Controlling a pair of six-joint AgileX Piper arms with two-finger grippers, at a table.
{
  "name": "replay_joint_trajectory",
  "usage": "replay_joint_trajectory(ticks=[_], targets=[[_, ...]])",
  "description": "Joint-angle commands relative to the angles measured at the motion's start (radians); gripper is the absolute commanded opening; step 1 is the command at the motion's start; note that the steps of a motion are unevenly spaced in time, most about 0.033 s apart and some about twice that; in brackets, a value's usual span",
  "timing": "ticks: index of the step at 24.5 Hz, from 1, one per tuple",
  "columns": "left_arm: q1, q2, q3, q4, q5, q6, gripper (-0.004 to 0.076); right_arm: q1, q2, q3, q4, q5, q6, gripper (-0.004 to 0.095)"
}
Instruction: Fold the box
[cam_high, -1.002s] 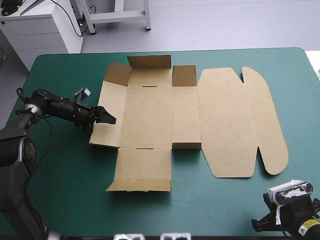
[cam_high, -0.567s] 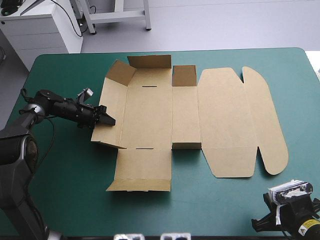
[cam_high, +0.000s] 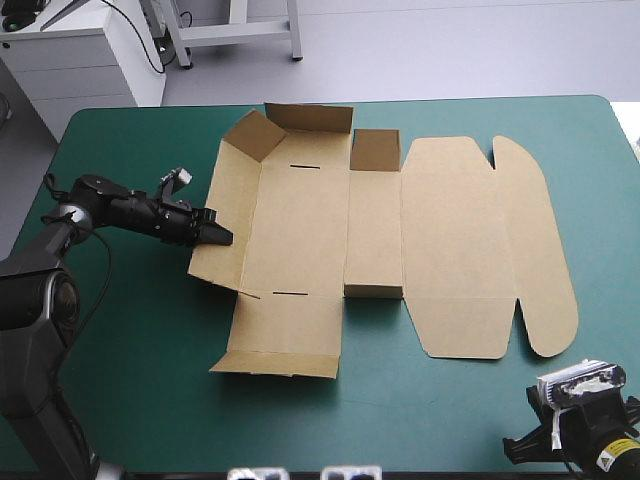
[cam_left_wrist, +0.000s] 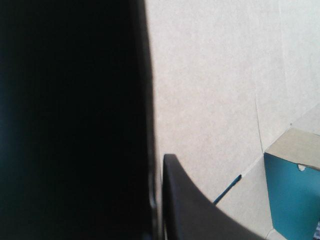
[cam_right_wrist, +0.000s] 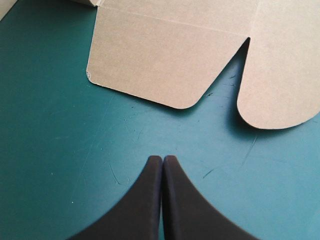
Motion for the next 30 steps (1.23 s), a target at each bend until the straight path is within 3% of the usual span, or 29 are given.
replay_joint_trajectory(ticks=[1, 4, 11, 17, 22, 30], targets=[[-0.078, -0.089, -0.148, 0.061, 0.103, -0.014, -0.0008, -0.003, 0.014, -0.022, 0.007, -0.061, -0.003, -0.0020], [-0.174, -0.097, -0.342, 0.268, 0.103, -0.081, -0.0008, -0.003, 0.014, -0.022, 0.007, -0.061, -0.003, -0.0020], [-0.409, -0.097, -0.732, 0.622, 0.096, -0.074, -0.0008, -0.003, 0.014, -0.022, 0.007, -0.061, -0.003, -0.0020], [-0.587, -0.097, -0.801, 0.906, 0.030, -0.031, -0.0008, -0.003, 0.014, -0.022, 0.007, -0.061, -0.003, -0.0020], [-0.696, -0.097, -0.801, 0.993, -0.058, 0.029, -0.0008, -0.003, 0.014, -0.022, 0.007, -0.061, -0.003, -0.0020], [-0.767, -0.100, -0.801, 1.041, -0.064, 0.081, -0.0009, -0.003, 0.014, -0.022, 0.007, -0.061, -0.003, -0.0020]])
